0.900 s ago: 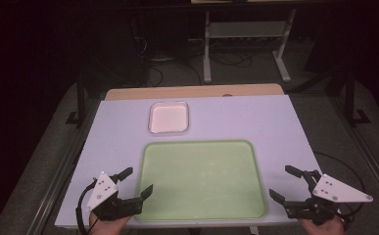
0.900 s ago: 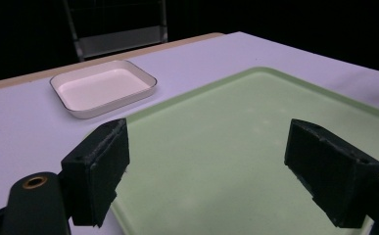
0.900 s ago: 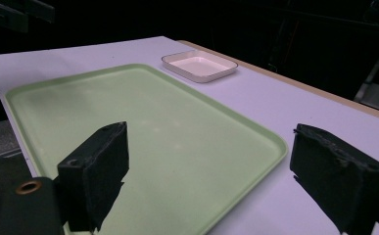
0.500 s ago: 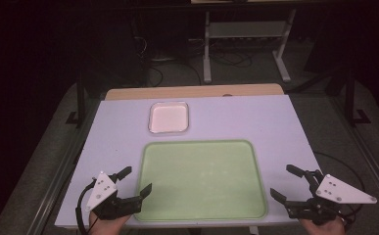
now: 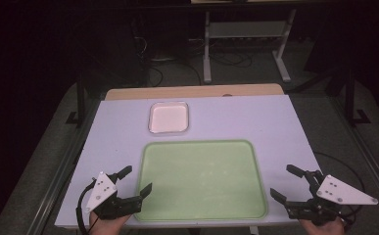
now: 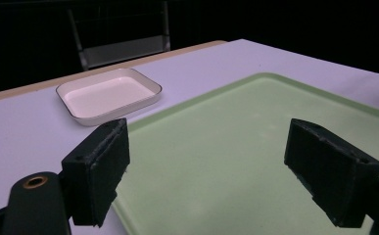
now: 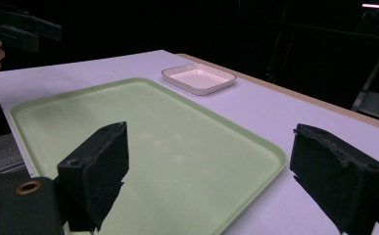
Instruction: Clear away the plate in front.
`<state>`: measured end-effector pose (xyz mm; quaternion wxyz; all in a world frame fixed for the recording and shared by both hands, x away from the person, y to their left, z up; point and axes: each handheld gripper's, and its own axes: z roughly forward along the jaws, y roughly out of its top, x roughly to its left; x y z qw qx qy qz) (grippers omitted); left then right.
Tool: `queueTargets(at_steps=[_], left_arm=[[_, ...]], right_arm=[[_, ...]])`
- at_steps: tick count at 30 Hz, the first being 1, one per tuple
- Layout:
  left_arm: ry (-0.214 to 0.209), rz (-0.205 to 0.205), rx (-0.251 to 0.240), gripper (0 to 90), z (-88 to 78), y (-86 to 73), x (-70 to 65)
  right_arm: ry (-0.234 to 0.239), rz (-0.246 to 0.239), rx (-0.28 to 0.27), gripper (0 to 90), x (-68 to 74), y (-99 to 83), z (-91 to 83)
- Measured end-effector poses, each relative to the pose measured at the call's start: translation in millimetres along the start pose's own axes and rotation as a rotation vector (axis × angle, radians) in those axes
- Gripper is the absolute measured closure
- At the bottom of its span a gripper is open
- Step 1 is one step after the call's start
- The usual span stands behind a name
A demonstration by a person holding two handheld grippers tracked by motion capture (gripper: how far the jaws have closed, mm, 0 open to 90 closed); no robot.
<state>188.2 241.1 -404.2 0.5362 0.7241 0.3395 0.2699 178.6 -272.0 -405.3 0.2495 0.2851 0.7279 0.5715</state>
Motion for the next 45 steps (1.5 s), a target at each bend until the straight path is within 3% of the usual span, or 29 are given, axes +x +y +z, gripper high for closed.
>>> queueTargets(at_steps=[12, 45], left_arm=[[-0.001, -0.015, -0.026, 15.8, 2.6, -0.9, 1.6], [0.018, -0.053, -0.036, 15.5, 5.2, -2.8, 11.6]], right_arm=[[-0.001, 0.011, -0.009, 13.7, -1.4, -0.5, -0.5], [-0.031, 0.064, 0.019, 13.7, -17.0, -10.1, 8.1]])
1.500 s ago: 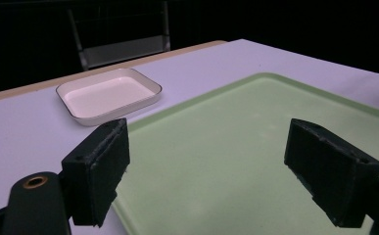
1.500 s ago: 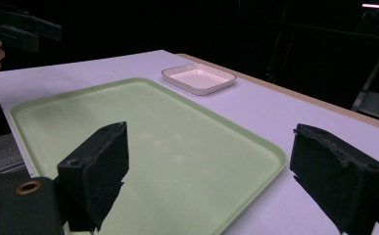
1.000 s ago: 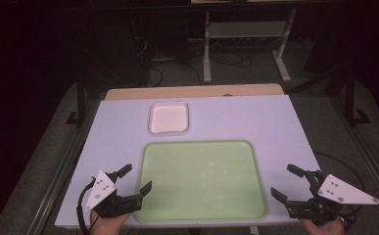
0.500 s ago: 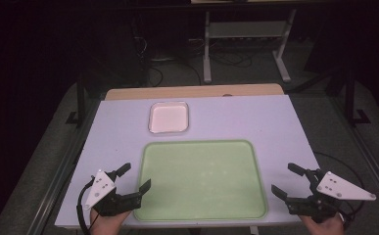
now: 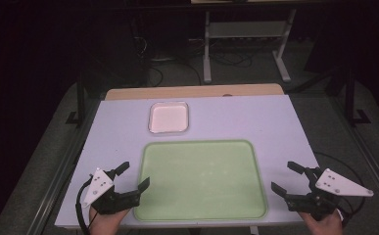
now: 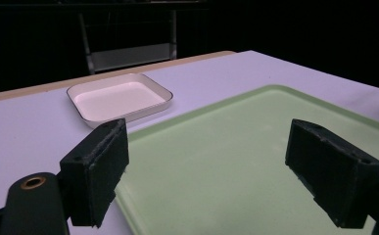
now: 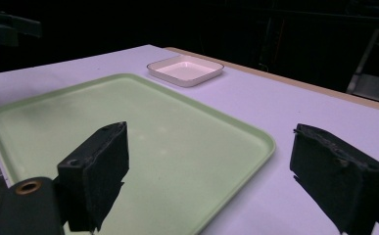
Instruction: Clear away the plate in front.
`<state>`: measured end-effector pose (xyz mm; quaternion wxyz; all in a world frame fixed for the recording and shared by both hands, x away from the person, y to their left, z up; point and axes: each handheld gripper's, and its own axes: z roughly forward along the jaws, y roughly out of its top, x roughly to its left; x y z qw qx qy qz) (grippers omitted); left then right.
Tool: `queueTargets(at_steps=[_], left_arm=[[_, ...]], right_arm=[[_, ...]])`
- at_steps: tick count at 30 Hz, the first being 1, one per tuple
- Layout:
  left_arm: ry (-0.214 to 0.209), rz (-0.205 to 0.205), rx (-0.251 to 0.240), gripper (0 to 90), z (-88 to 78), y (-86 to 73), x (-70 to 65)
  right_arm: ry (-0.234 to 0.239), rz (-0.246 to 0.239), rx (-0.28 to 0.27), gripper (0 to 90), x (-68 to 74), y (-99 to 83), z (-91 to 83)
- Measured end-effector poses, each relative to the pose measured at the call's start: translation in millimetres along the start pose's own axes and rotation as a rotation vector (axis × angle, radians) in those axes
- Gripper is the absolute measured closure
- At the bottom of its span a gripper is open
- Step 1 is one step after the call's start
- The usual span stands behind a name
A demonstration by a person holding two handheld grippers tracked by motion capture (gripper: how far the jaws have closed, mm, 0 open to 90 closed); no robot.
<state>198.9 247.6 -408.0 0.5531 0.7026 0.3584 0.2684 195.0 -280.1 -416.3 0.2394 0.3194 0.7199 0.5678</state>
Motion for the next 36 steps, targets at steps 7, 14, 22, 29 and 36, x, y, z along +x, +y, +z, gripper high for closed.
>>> queueTargets(at_steps=[7, 14, 22, 29, 36], left_arm=[[-0.005, -0.025, 0.001, 15.5, 1.2, 1.4, 3.8], [0.001, -0.061, 0.029, 15.8, 8.8, 9.6, 15.9], [0.008, -0.067, 0.063, 15.4, 29.3, 20.6, 34.2], [-0.006, -0.071, 0.09, 13.6, 54.4, 36.7, 52.3], [0.006, -0.075, 0.114, 13.6, 79.6, 41.6, 66.2]], right_arm=[[-0.006, 0.014, -0.007, 13.7, -2.5, -0.3, 0.7], [-0.016, 0.015, -0.007, 13.7, -3.9, 1.0, 2.6], [-0.016, 0.005, -0.002, 13.7, -4.4, 2.6, 4.4], [-0.015, 0.0, -0.003, 13.7, -4.7, 3.4, 3.7], [-0.015, -0.005, -0.002, 13.7, -5.5, 3.6, 2.9]])
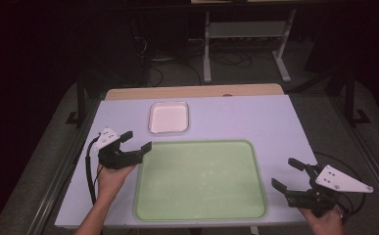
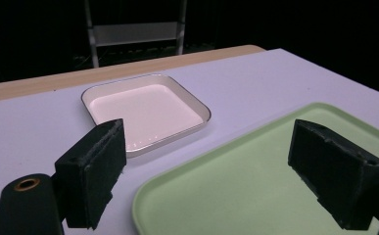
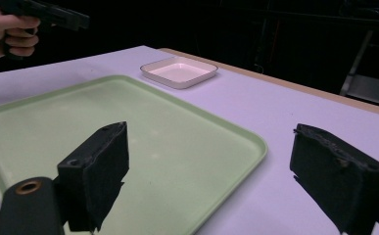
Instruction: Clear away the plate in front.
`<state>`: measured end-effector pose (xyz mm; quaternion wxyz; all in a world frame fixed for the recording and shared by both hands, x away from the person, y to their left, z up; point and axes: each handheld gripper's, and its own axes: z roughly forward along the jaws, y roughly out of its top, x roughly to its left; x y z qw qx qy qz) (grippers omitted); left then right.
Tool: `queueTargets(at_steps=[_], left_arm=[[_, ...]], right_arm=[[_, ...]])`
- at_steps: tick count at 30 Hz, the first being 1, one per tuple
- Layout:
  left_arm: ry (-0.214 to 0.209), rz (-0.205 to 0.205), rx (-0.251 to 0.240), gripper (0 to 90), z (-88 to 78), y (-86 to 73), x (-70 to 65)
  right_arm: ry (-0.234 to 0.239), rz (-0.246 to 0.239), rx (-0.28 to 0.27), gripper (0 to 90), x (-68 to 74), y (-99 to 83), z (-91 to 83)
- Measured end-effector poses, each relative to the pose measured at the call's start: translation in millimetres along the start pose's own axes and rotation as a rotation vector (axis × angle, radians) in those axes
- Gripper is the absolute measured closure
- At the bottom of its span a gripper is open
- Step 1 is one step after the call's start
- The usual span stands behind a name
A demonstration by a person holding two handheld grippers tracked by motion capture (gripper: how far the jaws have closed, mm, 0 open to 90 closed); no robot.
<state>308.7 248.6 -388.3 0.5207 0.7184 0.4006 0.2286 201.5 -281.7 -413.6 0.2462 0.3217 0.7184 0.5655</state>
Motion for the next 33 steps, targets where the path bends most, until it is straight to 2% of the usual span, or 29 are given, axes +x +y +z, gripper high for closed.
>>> queueTargets(at_steps=[2, 7, 14, 22, 33], left_arm=[[0.007, 0.0, 0.012, 13.8, 6.5, 1.5, 2.9], [-0.015, -0.042, 0.017, 13.9, 19.1, 6.4, 12.6], [0.001, -0.02, 0.034, 13.8, 34.5, 15.2, 18.3], [0.021, -0.023, 0.054, 13.8, 51.6, 22.7, 30.7], [0.052, -0.031, 0.057, 13.9, 72.5, 33.5, 47.9]], right_arm=[[0.0, 0.002, 0.0, 13.7, -0.2, 0.0, -0.4], [0.0, -0.005, 0.002, 13.7, -0.4, 0.3, -0.6], [0.007, -0.01, 0.002, 13.7, 0.3, 1.0, 0.0], [0.006, -0.008, 0.008, 13.7, -0.7, 0.7, 0.9], [-0.002, -0.004, 0.012, 13.7, -2.5, 0.4, 2.2]])
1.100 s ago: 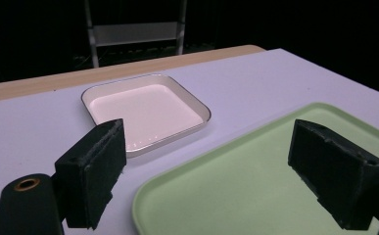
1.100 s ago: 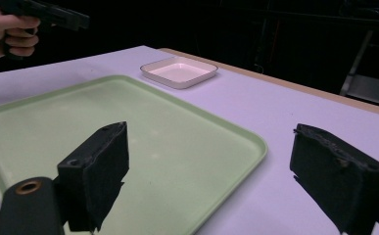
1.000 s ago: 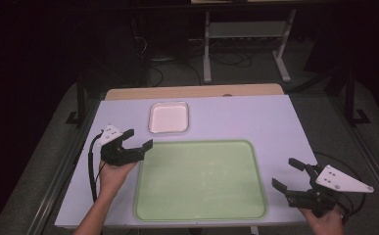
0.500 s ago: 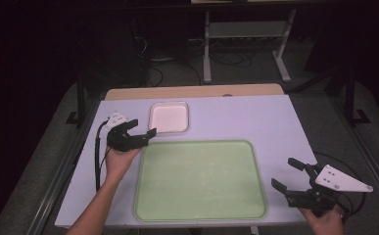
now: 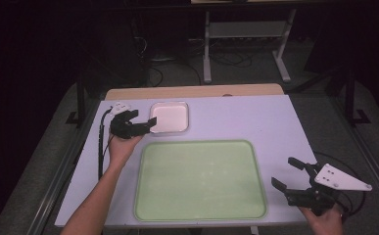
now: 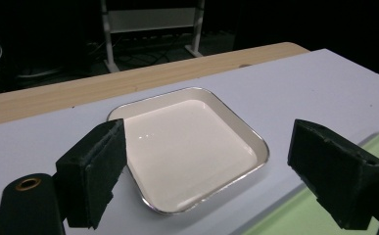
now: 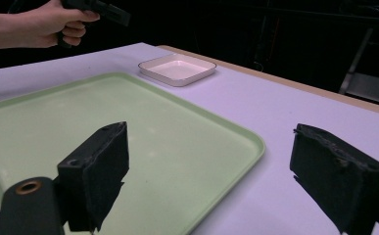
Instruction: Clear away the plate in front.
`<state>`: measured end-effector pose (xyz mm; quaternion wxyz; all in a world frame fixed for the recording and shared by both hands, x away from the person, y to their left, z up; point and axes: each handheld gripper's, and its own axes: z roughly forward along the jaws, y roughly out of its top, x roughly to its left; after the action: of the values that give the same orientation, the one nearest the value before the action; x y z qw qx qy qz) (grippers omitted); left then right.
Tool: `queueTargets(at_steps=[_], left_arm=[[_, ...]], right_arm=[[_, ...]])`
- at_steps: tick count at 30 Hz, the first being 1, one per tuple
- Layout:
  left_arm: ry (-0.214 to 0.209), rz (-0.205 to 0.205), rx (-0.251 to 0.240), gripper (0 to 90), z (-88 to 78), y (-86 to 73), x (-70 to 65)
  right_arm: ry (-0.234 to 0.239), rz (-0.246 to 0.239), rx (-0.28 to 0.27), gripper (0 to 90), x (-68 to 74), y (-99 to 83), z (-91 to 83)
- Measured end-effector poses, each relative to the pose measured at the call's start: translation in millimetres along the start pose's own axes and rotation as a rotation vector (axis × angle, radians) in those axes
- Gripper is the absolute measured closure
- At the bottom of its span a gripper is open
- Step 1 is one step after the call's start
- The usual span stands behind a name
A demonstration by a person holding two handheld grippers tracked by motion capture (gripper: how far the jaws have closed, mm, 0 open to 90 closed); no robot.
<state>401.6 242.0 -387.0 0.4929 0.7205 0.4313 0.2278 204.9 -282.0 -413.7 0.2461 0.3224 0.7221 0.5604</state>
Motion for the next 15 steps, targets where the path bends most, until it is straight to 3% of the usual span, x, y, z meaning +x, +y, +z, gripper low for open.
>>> queueTargets(at_steps=[15], left_arm=[[0.035, -0.056, 0.028, 15.2, 30.3, 2.6, 23.7]], right_arm=[[-0.005, 0.004, 0.014, 13.7, -1.2, -0.2, 5.4]])
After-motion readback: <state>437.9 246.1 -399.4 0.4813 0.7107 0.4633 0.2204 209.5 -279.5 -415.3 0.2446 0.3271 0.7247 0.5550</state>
